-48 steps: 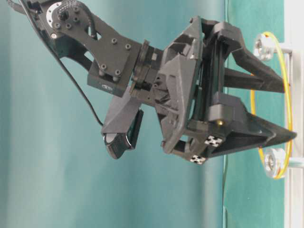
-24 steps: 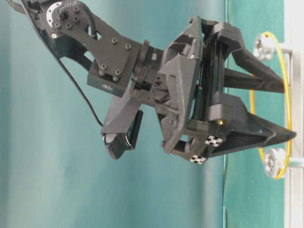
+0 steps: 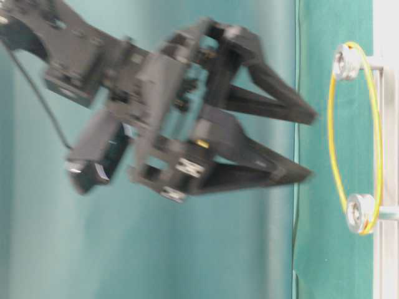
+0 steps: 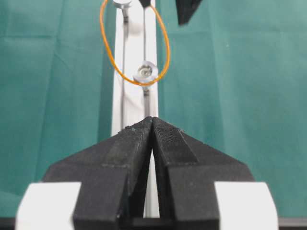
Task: Hook the rubber onto the shaft.
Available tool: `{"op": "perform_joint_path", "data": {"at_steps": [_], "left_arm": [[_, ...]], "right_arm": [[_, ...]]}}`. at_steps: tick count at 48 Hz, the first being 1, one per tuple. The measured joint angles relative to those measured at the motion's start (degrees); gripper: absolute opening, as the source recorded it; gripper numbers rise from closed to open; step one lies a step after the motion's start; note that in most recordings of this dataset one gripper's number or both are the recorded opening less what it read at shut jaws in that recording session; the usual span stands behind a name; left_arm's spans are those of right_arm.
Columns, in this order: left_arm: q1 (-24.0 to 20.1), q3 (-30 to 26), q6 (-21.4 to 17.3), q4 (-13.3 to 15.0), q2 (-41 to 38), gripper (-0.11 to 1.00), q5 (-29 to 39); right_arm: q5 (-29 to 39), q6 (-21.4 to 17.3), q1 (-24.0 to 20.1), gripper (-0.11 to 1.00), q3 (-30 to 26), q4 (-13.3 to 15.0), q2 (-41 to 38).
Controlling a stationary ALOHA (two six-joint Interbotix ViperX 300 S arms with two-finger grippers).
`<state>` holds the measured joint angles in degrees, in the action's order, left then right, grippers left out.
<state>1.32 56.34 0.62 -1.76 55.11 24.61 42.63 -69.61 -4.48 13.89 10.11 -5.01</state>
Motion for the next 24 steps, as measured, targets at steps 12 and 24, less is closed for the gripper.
{"op": "perform_joint_path", "data": {"at_steps": [12, 24], "left_arm": [[0.0, 0.0, 0.0, 0.1, 0.2, 0.0, 0.0], [0.0, -0.4, 0.0, 0.1, 0.2, 0.0, 0.0]], "right_arm": [[5.4, 1.7, 0.0, 0.95, 0.0, 0.0, 5.4], [7.4, 1.7, 0.0, 0.94, 0.0, 0.0, 8.7]]}}
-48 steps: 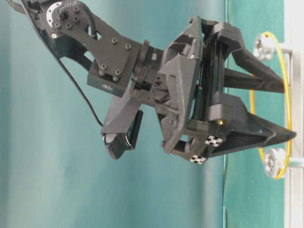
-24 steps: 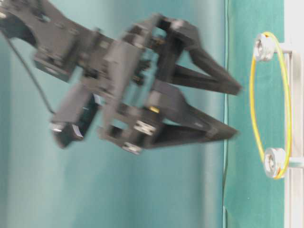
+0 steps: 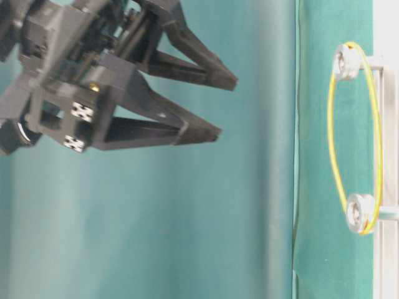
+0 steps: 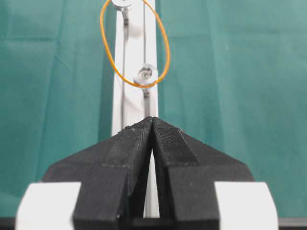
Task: Hook the rubber onto the shaft.
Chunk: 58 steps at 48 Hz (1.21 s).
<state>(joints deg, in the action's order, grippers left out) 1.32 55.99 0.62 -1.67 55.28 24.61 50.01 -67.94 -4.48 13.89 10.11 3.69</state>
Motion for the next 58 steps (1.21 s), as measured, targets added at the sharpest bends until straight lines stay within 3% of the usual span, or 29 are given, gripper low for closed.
{"op": "perform_joint_path", "data": {"at_steps": [21, 28, 40, 58], "left_arm": [[0.0, -0.1, 0.0, 0.0, -0.1, 0.0, 0.0], [0.0, -0.1, 0.0, 0.0, -0.1, 0.0, 0.0], [0.0, -0.1, 0.0, 0.0, -0.2, 0.0, 0.0], [0.0, -0.1, 0.0, 0.0, -0.2, 0.0, 0.0]], "right_arm": [[0.4, 0.0, 0.0, 0.94, 0.0, 0.0, 0.4], [0.4, 1.8, 0.0, 0.94, 0.0, 0.0, 0.4], [0.5, 12.0, -0.1, 0.95, 0.0, 0.0, 0.4], [1.2, 31.9, -0.1, 0.94, 0.0, 0.0, 0.4]]}}
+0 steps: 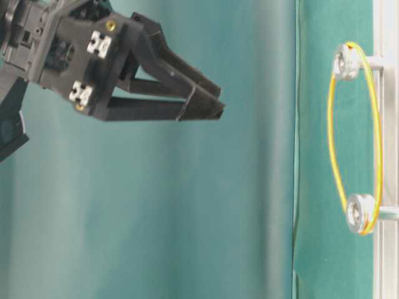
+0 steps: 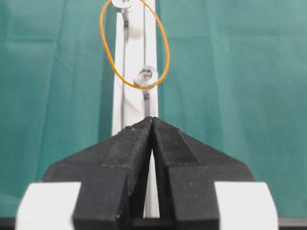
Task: Hook the rubber onto the shaft.
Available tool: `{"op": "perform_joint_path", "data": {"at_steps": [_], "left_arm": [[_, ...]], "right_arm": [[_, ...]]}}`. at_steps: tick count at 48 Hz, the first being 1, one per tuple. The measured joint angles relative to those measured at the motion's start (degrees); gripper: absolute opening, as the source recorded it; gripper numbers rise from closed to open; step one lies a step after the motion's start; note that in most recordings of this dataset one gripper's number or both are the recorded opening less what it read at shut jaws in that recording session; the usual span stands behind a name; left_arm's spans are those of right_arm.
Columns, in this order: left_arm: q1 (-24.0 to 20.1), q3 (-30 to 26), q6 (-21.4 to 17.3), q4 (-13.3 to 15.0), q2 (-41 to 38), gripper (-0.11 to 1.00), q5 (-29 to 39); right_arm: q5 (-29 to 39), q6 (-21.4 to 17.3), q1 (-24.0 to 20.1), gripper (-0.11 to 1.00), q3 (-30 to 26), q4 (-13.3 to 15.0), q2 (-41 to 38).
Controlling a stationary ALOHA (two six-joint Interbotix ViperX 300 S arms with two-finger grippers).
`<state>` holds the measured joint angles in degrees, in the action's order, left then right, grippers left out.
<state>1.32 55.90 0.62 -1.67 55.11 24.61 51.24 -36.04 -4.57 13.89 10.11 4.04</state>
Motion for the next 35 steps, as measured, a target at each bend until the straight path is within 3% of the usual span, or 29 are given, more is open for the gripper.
{"op": "perform_joint_path", "data": {"at_steps": [8, 35], "left_arm": [[0.0, 0.0, 0.0, 0.0, 0.0, 0.0, 0.0], [0.0, 0.0, 0.0, 0.0, 0.0, 0.0, 0.0]], "right_arm": [[0.9, 3.9, -0.1, 0.94, 0.0, 0.0, 0.0], [1.5, 4.4, 0.0, 0.93, 1.7, 0.0, 4.7]]}}
